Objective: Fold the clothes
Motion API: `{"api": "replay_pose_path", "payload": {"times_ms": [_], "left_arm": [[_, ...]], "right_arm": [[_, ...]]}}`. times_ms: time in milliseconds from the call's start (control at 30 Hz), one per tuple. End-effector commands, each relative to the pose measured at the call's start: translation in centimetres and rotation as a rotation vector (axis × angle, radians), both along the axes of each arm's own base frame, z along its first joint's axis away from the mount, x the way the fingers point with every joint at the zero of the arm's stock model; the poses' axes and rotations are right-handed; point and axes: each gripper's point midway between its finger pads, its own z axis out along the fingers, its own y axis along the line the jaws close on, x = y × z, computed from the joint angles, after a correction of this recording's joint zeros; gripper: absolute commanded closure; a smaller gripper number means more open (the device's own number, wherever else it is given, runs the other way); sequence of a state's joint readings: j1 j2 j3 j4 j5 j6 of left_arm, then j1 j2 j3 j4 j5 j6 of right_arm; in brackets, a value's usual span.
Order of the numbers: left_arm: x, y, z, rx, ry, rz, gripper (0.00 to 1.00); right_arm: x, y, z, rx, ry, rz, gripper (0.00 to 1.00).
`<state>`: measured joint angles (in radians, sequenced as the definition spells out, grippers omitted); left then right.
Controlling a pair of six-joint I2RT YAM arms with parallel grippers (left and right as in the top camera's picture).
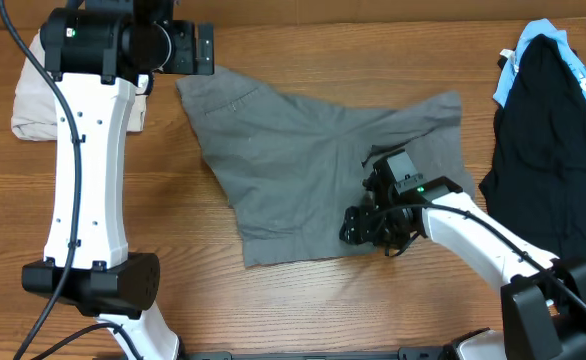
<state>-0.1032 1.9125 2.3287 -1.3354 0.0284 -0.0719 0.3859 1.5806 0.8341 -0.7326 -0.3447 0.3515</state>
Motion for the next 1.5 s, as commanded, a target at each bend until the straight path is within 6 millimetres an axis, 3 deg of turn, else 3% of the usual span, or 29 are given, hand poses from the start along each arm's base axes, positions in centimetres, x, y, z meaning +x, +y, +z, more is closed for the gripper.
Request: {"api": "replay_pose_path", "payload": {"times_ms": [0, 167, 367, 467, 600, 700, 800, 933, 1033, 1067, 1100, 1200, 1267, 1467], "left_arm": [[0.1, -0.6, -0.3, -0.014, 0.007, -0.029, 0.0], [0.0, -0.6, -0.6, -0.014, 0.019, -0.03, 0.0], [0.0, -0.9, -0.7, -0.029, 0.023, -0.042, 0.0], [0.0, -1.0, -0.7, -0.03, 0.024, -0.043, 0.0], [0.0, -1.0, -0.7, -0.03, 0.025, -0.043, 0.0], [-0.1, -1.0, -0.8, -0.029, 0.03, -0.042, 0.0], [-0.1, -1.0, -0.8, -0.027, 0.03, -0.045, 0.01], [-0.1, -0.9, -0.8, -0.027, 0.03, -0.045, 0.01], [-0.1, -0.9, -0.8, -0.023, 0.03, -0.05, 0.01], [-0.1, -0.9, -0.8, -0.02, 0.029, -0.054, 0.01], [-0.1, -0.9, -0.8, -0.016, 0.028, -0.058, 0.01], [0.0, -0.7, -0.8, -0.007, 0.022, -0.051, 0.0], [0.3, -0.4, -0.6, -0.01, 0.009, -0.045, 0.0], [0.9, -0.2, -0.1, -0.017, -0.022, -0.037, 0.0]], "right_arm": [[-0.6, 0.0, -0.1, 0.016, 0.007, -0.031, 0.27], [-1.2, 0.1, -0.7, 0.017, 0.016, -0.028, 0.37], [-1.6, 1.1, -0.7, 0.021, 0.007, 0.012, 0.63], [-1.6, 1.4, -0.6, 0.024, -0.001, 0.025, 0.96], [-0.7, 1.8, 0.1, 0.04, -0.032, 0.022, 0.96], [0.6, 2.1, 2.5, 0.057, -0.073, 0.015, 0.96], [2.7, 2.0, 6.3, 0.059, -0.148, -0.002, 0.96], [6.2, -0.2, 11.9, -0.008, -0.284, -0.08, 0.96], [7.5, -0.9, 14.5, -0.017, -0.353, -0.045, 0.96], [7.5, -0.7, 14.8, -0.014, -0.364, -0.017, 0.9], [7.2, -0.3, 14.8, -0.006, -0.369, 0.019, 0.72], [5.9, 1.7, 14.1, -0.006, -0.361, 0.148, 0.38], [4.8, 3.8, 13.2, -0.007, -0.353, 0.247, 0.28], [2.5, 10.3, 8.4, -0.084, -0.357, 0.503, 0.23]]}}
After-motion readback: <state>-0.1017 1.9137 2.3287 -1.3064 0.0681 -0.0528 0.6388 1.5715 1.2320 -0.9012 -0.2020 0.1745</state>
